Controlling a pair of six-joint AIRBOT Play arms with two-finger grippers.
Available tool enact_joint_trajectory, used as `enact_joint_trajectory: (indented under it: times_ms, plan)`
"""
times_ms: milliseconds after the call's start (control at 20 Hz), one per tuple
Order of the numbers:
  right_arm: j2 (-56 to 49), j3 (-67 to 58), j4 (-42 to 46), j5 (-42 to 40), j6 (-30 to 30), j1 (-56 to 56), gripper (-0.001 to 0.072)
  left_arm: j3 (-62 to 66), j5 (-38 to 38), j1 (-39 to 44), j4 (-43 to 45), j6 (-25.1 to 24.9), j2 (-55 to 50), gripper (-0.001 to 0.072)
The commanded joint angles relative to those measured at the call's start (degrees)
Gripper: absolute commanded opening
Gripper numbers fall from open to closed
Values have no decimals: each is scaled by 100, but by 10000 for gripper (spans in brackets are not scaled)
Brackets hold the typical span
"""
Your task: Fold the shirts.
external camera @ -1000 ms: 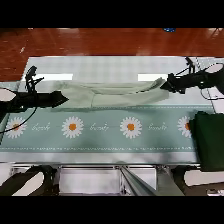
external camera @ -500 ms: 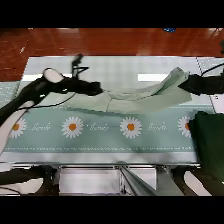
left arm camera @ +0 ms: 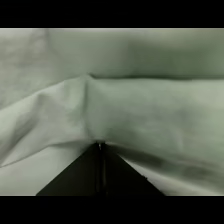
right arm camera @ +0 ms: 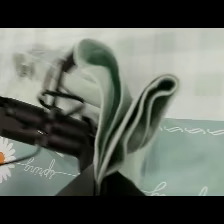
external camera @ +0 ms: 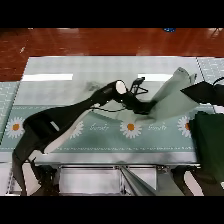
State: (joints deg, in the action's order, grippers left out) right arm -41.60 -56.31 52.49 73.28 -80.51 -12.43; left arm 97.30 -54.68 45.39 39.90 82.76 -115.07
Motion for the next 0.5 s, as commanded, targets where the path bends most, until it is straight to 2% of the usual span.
enact_joint_trajectory:
  times_ms: [0,150,250,350,450]
  plan:
    - [87,13,-138,50,-11,4,25,535,-415,293,-4,131,-374,16]
    - [87,13,-142,48,-33,4,25,627,-907,-389,164,129,-105,16]
    - [68,13,-236,7,-44,83,25,623,-1473,-1054,726,-87,264,16]
    - [-57,7,-376,-236,-72,433,25,535,-2116,-1838,1340,-55,750,16]
    - [-356,7,-446,-750,-205,1086,25,85,-2232,-2649,1414,-116,1552,16]
